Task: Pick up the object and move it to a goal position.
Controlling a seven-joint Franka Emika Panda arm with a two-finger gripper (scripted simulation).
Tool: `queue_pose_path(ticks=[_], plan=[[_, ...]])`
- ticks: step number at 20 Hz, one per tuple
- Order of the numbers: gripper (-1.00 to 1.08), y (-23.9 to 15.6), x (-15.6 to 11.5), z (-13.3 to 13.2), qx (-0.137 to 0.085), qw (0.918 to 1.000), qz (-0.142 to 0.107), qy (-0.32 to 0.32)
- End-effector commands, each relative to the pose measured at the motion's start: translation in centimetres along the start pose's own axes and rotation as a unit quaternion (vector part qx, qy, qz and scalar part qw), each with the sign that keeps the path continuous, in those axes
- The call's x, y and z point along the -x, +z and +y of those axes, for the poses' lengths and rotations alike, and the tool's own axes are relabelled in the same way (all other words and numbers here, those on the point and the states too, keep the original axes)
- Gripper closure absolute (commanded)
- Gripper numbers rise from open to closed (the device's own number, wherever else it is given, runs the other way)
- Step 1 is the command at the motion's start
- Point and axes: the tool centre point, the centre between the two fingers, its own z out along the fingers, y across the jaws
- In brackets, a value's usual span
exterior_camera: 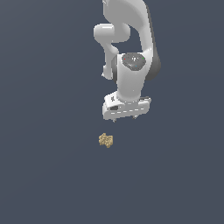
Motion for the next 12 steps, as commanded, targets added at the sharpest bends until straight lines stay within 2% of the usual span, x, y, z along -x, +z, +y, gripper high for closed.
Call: queue_pose_path(ticks=[1, 7, 12], plan=[[-0.92, 0.2, -0.1, 0.3, 0.0, 0.9999, 0.0, -0.015], [-0.92, 0.8, -0.6, 1.3, 0.001, 0.9978, -0.001, -0.066], [-0.92, 1.6, -1.1, 2.4, 0.002, 0.9923, -0.001, -0.124]])
